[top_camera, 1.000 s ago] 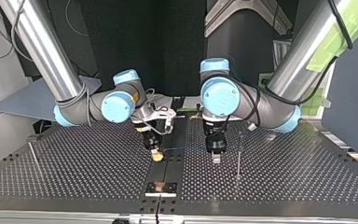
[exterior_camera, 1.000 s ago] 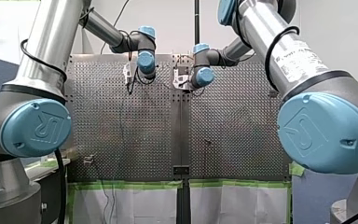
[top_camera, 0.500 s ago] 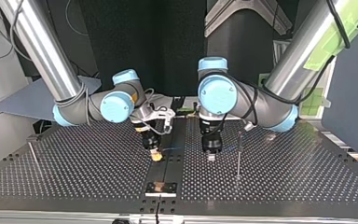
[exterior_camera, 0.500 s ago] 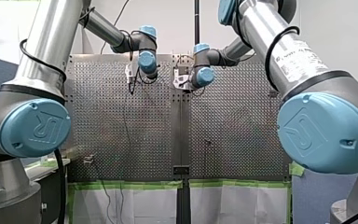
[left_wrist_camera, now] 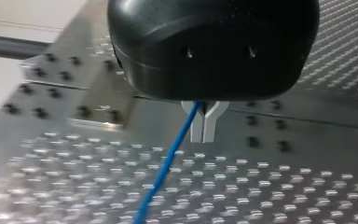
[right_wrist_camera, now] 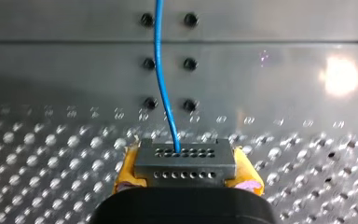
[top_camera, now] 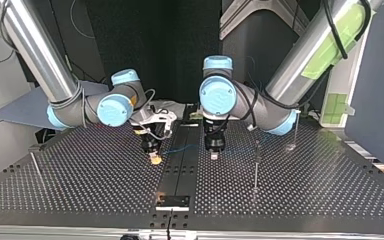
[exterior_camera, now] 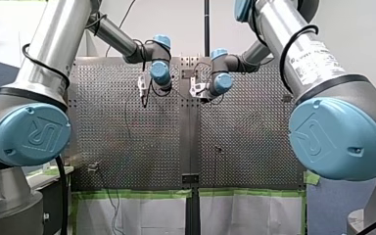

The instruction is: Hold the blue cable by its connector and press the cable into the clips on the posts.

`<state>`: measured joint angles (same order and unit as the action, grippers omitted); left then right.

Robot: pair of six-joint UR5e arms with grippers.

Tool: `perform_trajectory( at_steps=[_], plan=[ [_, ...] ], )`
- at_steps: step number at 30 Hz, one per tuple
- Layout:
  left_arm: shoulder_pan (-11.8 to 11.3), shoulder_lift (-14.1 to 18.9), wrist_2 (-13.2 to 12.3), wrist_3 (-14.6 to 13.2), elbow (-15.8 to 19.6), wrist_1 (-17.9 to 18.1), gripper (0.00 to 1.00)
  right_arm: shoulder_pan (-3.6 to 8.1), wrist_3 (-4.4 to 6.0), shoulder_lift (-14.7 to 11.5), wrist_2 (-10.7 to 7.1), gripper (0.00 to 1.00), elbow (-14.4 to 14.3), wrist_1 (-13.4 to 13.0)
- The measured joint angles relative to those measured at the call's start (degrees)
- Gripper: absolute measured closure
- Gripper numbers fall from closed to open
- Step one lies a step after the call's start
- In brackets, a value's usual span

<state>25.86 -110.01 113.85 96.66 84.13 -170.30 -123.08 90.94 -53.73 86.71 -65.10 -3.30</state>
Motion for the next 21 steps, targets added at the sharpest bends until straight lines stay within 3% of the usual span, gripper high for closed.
perform_trajectory(
  at_steps=[10, 21],
  plan=[
    [1.4, -3.22, 0.29, -0.01, 5.24, 5.44, 1.0, 1.23, -0.32, -2.81, 0.13, 1.0, -5.26, -1.63],
    [4.26, -6.25, 0.99, 0.47, 5.84, 10.59, 1.0, 2.32, -0.35, -4.69, 0.16, 1.0, -10.4, -6.59]
  ],
)
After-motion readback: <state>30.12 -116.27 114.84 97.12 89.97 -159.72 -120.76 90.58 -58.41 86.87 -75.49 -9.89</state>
